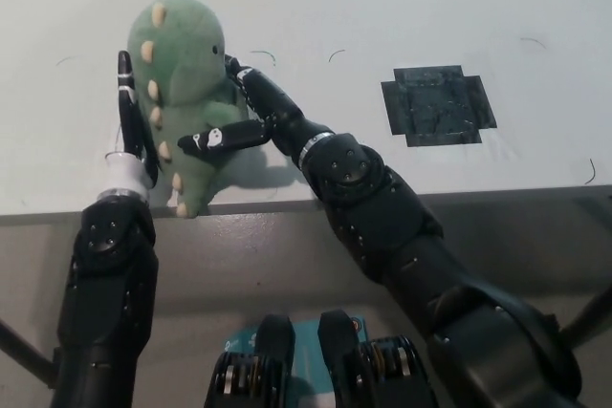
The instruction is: Use both hands to pick up a dinasour on the right side and move it to the left side
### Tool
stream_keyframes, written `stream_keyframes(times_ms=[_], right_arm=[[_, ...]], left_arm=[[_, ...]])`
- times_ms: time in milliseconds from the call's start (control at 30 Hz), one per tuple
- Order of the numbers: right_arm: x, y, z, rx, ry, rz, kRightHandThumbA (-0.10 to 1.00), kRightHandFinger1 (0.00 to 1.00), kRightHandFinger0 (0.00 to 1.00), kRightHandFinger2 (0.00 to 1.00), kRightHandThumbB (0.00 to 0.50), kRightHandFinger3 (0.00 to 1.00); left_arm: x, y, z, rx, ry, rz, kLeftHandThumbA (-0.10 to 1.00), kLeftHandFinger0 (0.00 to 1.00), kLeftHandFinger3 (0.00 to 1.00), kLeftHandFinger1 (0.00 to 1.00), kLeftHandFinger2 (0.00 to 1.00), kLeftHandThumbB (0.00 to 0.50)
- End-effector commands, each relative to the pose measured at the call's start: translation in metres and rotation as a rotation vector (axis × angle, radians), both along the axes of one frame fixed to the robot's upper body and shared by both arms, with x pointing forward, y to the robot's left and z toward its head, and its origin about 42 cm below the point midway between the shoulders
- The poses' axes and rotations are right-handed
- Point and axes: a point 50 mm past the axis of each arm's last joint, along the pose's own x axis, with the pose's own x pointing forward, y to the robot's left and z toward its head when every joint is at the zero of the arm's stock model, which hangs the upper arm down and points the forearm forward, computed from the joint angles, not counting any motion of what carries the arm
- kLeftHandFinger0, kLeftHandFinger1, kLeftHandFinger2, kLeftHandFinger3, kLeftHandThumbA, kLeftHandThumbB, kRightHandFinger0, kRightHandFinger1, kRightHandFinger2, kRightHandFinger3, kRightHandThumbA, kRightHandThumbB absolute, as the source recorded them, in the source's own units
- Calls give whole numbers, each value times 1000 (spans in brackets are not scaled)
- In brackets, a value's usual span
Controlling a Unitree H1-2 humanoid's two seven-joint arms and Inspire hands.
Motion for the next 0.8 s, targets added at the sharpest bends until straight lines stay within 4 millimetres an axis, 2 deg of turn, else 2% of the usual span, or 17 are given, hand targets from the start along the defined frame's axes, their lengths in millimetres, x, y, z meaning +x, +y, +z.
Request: stream_keyframes(times_ms=[0, 33, 67, 133, 167, 200, 233, 300, 400, 433, 600, 733, 767], right_arm=[[0, 32, 37, -15, -49, 104, 1000, 1000, 1000, 1000, 96, 1000], [1, 31, 36, -26, -46, 97, 1000, 1000, 1000, 1000, 64, 1000], [3, 26, 32, -41, -46, 81, 1000, 1000, 1000, 1000, 34, 1000], [6, 22, 31, -56, -46, 66, 1000, 1000, 1000, 1000, 26, 1000], [10, 18, 33, -74, -43, 53, 1000, 1000, 1000, 1000, 18, 1000], [12, 16, 35, -80, -45, 50, 1000, 1000, 1000, 1000, 14, 1000], [14, 15, 37, -86, -48, 44, 1000, 1000, 1000, 1000, 28, 1000], [17, 13, 42, -80, -44, 33, 1000, 1000, 1000, 1000, 46, 1000], [20, 12, 47, -78, -43, 22, 1000, 1000, 1000, 1000, 46, 1000], [21, 11, 48, -79, -39, 12, 1000, 1000, 1000, 1000, 56, 1000], [23, 10, 52, -89, -35, 0, 1000, 1000, 1000, 1000, 82, 1000], [25, 10, 60, -76, -51, -6, 1000, 1000, 1000, 1000, 79, 1000], [25, 10, 62, -75, -49, -4, 1000, 1000, 1000, 1000, 72, 1000]], left_arm=[[22, -22, 33, -20, -98, -76, 1000, 1000, 1000, 1000, 1000, 374], [25, -22, 31, -14, -79, -77, 1000, 1000, 1000, 1000, 1000, 394], [28, -28, 26, -31, -54, -93, 1000, 1000, 1000, 1000, 1000, 382], [33, -31, 24, -57, -30, -110, 1000, 1000, 1000, 1000, 1000, 378], [41, -35, 24, -44, -14, -134, 1000, 1000, 1000, 1000, 1000, 401], [46, -36, 26, -54, -17, -149, 1000, 1000, 1000, 1000, 1000, 379], [50, -39, 29, -75, -10, -159, 1000, 1000, 1000, 1000, 1000, 400], [57, -41, 37, -89, -5, -163, 1000, 1000, 1000, 1000, 1000, 369], [63, -43, 42, -82, -5, -168, 1000, 1000, 1000, 1000, 1000, 370], [64, -43, 43, -83, -2, -182, 1000, 1000, 1000, 1000, 1000, 410], [68, -44, 47, -79, -9, -179, 1000, 1000, 1000, 1000, 1000, 416], [73, -44, 56, -66, -18, -187, 1000, 1000, 1000, 1000, 1000, 433], [73, -44, 57, -65, -24, -187, 1000, 1000, 1000, 1000, 1000, 421]])
